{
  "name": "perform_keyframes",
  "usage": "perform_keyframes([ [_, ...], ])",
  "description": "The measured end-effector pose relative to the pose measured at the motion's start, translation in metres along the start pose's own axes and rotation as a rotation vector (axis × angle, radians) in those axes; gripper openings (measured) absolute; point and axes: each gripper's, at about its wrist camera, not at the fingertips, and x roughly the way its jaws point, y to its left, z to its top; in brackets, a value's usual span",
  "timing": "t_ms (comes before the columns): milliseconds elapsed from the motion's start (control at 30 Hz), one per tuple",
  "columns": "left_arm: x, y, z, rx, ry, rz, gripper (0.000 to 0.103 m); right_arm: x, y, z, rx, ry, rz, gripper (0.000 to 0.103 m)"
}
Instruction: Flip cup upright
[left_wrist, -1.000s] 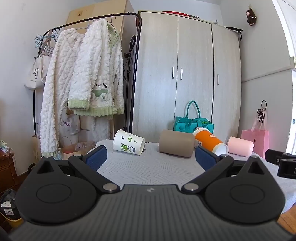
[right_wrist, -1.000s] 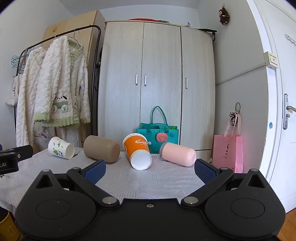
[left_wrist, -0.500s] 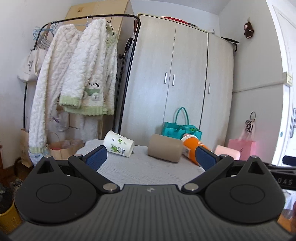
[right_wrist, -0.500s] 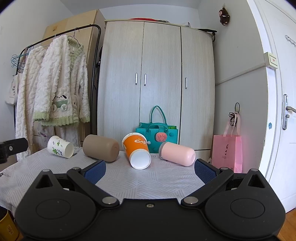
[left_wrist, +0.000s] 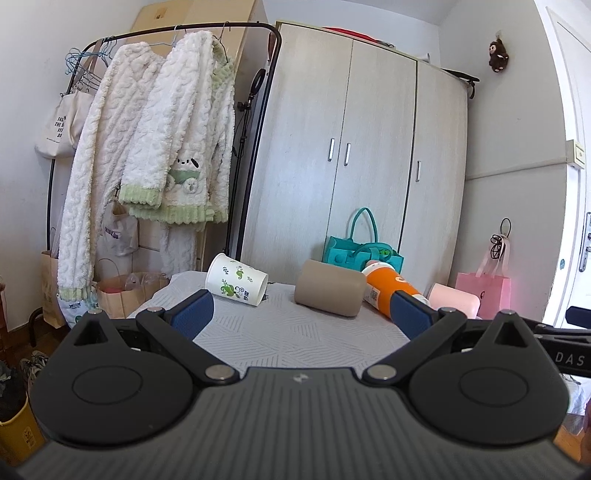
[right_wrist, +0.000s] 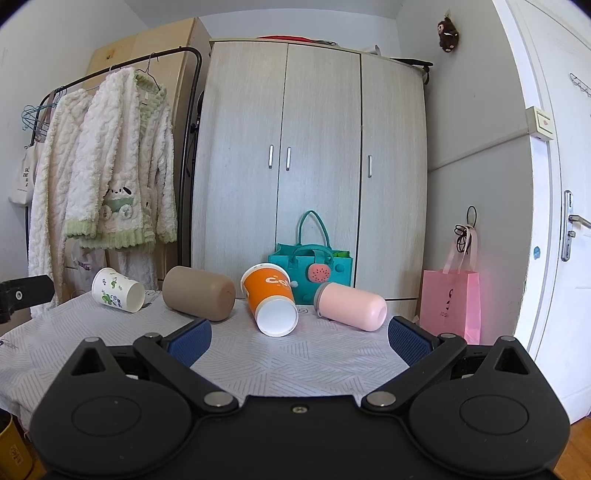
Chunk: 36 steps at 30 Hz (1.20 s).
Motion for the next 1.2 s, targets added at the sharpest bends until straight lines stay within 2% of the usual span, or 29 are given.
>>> perform_keyframes([
  [267, 0.0008, 0.0011, 0.0018, -0.006, 0.012, -0.013, 0.103, 0.0001, -0.0022, 0.0006, -0.003, 0.004, 0.002, 0.103],
  [1200, 0.0006, -0.0002, 0.0016, -0.004, 0.040, 0.009, 0.103, 0.0009, 0.0002, -0.0016, -0.013, 0.014, 0.000, 0.103],
])
